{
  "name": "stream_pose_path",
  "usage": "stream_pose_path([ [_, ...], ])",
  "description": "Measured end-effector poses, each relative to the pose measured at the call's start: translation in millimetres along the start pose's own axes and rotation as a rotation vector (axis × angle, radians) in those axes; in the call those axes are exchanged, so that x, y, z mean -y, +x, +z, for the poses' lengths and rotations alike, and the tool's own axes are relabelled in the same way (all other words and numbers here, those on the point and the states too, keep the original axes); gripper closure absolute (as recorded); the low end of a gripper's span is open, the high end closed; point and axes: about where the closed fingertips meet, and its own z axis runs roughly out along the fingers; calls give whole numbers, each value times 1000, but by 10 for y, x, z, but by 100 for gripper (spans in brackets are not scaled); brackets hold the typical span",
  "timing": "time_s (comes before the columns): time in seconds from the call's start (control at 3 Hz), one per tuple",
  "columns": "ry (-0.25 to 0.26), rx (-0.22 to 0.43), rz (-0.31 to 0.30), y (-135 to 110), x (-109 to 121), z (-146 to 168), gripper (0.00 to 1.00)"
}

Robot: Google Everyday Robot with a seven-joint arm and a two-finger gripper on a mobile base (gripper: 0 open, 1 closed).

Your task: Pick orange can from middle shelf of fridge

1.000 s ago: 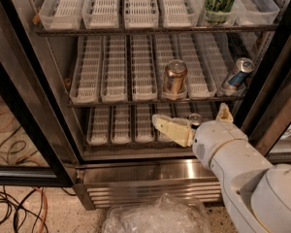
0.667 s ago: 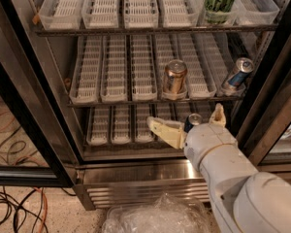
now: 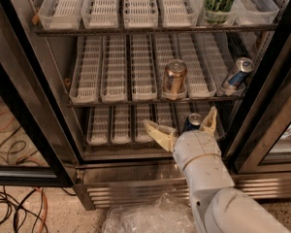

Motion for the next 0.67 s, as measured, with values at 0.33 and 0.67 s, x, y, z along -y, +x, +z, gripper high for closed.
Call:
stream_pose_path([
  [0.33, 38, 66, -67, 8, 15, 72, 0],
  [0.67, 45, 113, -105, -56, -27, 150, 0],
])
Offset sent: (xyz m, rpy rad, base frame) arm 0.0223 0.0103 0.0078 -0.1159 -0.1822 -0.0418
